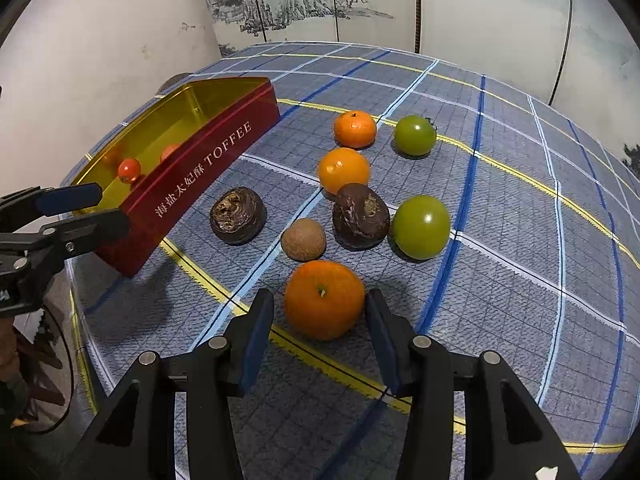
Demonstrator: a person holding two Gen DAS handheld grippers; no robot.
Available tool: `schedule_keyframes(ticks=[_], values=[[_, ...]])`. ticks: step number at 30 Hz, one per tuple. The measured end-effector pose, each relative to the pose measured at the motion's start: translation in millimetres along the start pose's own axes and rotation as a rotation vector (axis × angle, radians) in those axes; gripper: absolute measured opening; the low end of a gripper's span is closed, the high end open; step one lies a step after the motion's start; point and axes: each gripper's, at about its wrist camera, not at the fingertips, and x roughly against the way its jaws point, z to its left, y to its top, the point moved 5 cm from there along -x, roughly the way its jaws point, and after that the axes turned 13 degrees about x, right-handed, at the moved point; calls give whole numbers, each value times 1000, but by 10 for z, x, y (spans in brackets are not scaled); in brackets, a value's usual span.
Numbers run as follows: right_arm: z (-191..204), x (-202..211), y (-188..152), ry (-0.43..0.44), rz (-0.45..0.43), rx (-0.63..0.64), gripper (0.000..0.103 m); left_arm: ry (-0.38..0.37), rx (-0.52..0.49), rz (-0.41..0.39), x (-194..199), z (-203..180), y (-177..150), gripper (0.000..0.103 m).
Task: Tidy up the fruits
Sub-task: 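Withdraw the right gripper from the tin toward the mandarin orange, then close the right gripper on the mandarin orange and lift it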
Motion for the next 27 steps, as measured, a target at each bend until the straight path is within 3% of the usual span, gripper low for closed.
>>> schedule_keyframes(ticks=[8, 13, 27], values=[[-50, 4, -16, 10, -13, -23, 38, -10, -3, 9, -74, -76, 9, 71], [-131, 64, -33, -39, -24, -27, 37, -18, -12, 12, -109, -135, 31, 71], [-1178, 292, -429, -246, -22, -238, 37, -9, -30, -4, -112, -271, 126, 71]])
